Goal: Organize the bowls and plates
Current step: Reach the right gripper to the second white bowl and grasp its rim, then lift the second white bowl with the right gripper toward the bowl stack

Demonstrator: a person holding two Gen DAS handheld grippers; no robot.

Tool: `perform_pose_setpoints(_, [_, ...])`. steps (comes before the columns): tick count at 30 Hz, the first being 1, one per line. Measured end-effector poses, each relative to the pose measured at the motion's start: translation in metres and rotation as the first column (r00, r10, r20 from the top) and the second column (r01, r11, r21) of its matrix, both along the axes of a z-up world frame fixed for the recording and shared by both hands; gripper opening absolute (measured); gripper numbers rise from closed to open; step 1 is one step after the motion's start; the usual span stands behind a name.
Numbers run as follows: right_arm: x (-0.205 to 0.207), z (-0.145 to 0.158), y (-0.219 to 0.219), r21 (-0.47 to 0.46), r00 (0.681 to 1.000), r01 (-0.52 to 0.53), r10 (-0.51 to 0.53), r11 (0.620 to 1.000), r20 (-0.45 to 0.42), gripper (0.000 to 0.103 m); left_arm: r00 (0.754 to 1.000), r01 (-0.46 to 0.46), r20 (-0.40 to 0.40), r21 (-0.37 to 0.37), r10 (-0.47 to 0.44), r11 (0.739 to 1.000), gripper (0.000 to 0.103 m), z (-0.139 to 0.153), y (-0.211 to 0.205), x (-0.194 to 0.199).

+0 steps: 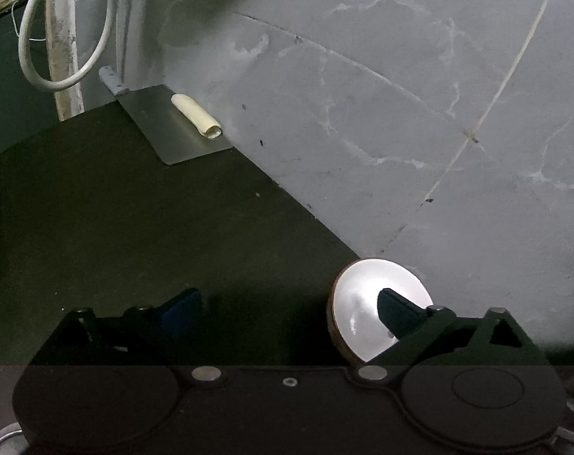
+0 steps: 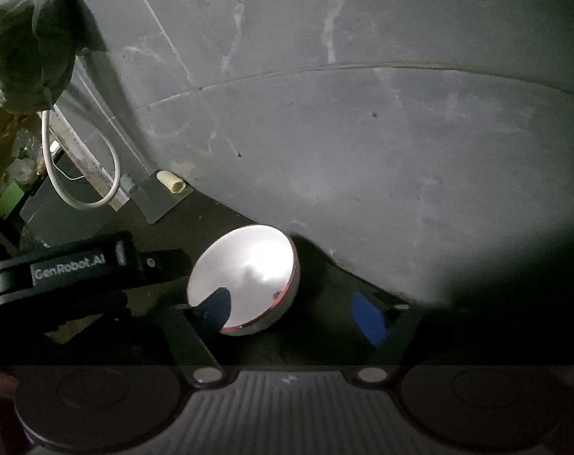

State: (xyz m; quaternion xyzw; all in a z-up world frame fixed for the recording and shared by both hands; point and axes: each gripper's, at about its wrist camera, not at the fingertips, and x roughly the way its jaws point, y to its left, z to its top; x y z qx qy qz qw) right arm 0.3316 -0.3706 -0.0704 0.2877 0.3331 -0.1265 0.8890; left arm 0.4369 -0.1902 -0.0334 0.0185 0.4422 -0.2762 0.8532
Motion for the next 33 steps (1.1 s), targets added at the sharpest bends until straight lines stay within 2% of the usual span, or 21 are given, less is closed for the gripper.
perform_pose_setpoints(3, [0.005,-0.002,0.001,-0.010,1.000,-0.010,0.010,1.000,-0.008,0.070,1.000,0.015,-0.024,0.001,-0.015,1.000,0.088,-0.005,-0.002,0.002])
perform_pose_setpoints(5, [0.008,-0.004,0.001,-0.011,1.000,-0.016,0.016,1.000,-0.016,0.065,0.999,0.028,-0.042,-0.009,-0.029,1.000,0.077,-0.008,-0.004,0.003])
perform_pose_setpoints(9, [0.010,-0.006,0.003,-0.009,0.999,-0.029,0.029,1.000,-0.024,0.056,0.995,0.065,-0.073,-0.021,-0.066,0.998,0.037,-0.012,-0.009,0.001])
perform_pose_setpoints(15, [0.012,-0.008,0.002,0.005,0.999,-0.049,0.049,0.999,-0.011,0.044,0.990,0.098,-0.092,-0.057,-0.103,0.994,0.016,-0.015,-0.012,-0.003])
perform_pose_setpoints(20, [0.014,-0.008,0.000,0.016,0.997,-0.074,0.074,0.997,-0.009,0.033,0.990,0.107,-0.089,-0.064,-0.113,0.992,0.012,-0.016,-0.011,-0.007])
perform_pose_setpoints(26, [0.008,-0.005,-0.001,0.048,0.995,-0.104,0.103,0.993,0.013,0.032,0.992,0.107,-0.067,-0.062,-0.111,0.992,0.012,-0.011,-0.006,-0.013])
perform_pose_setpoints(33, [-0.011,0.016,0.008,0.019,0.990,-0.126,0.124,0.992,0.066,0.031,0.994,0.108,-0.020,-0.091,-0.111,0.990,0.012,0.008,0.009,-0.028])
